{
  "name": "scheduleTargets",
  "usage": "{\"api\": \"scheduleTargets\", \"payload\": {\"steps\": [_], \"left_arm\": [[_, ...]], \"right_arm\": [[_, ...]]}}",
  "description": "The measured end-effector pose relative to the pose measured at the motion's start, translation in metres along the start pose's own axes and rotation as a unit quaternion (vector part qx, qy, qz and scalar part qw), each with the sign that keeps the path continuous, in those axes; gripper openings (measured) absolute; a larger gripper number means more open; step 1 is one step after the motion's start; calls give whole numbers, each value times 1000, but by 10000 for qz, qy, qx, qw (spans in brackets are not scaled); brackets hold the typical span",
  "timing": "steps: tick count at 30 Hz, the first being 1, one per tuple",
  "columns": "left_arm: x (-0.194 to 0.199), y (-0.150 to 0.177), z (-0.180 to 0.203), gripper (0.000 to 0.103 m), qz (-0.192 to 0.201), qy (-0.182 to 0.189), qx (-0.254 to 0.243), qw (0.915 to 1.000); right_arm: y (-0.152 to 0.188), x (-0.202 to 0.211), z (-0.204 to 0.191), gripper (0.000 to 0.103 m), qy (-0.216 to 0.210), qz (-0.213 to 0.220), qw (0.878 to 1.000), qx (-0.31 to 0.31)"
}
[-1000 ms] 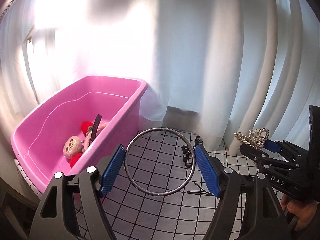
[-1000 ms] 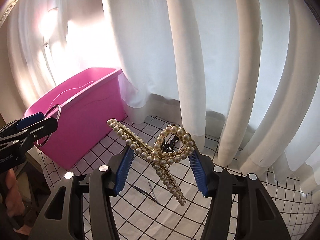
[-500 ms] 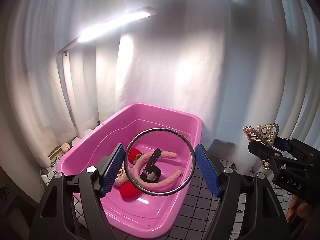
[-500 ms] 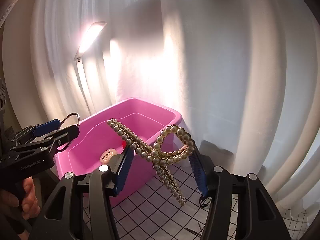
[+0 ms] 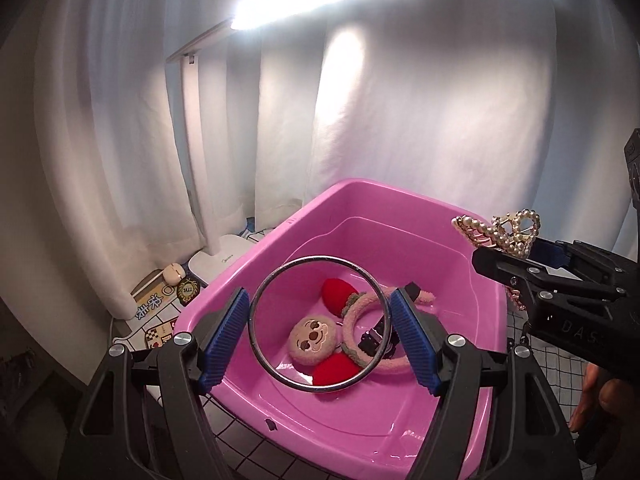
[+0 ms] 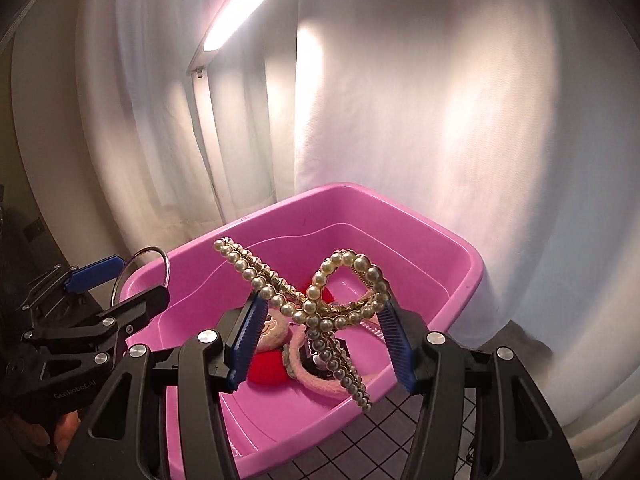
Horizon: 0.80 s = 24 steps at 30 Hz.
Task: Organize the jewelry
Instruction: 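Open both tools to drop the bangle and pearl clip into the tub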
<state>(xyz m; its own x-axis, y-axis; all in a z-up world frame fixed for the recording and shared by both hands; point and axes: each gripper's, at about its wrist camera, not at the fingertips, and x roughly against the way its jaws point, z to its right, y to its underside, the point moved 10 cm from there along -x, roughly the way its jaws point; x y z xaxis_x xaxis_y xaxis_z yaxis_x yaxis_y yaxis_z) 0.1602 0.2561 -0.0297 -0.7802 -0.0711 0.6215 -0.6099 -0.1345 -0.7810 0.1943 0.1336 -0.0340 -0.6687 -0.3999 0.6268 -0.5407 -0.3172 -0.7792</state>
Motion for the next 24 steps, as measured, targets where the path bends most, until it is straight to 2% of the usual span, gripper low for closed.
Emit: {"api": "scheduleTargets", "payload": {"steps": [6,10,16,17,18,19,24], "left_arm": [[-17,3,-8,70,-98,8,32,9999],[-24,1,-9,70,-101,-24,20,9999],[-37,7,-17,72,-347,-48,157,9993],[-38,7,-18,76,-380,-45,172,9991],[-39,7,-20,85,-382,-88,182,9991],[-38,7,-22,88,-347,-147,193,9991],[-37,3,-25,92,-283,-208,219,9991]], "right_arm": [[-7,-41,-5,54,58,-297,9995,44],[-6,-55,-3,54,130,-409,9991,31],[-3,-69,3,57,351,-644,9973,32],[-4,-68,4,59,360,-621,9974,20],[-7,-69,3,61,382,-590,9975,21],[-8,-68,4,61,414,-566,9975,30],[-8,-65,7,61,434,-510,9978,-35]]}}
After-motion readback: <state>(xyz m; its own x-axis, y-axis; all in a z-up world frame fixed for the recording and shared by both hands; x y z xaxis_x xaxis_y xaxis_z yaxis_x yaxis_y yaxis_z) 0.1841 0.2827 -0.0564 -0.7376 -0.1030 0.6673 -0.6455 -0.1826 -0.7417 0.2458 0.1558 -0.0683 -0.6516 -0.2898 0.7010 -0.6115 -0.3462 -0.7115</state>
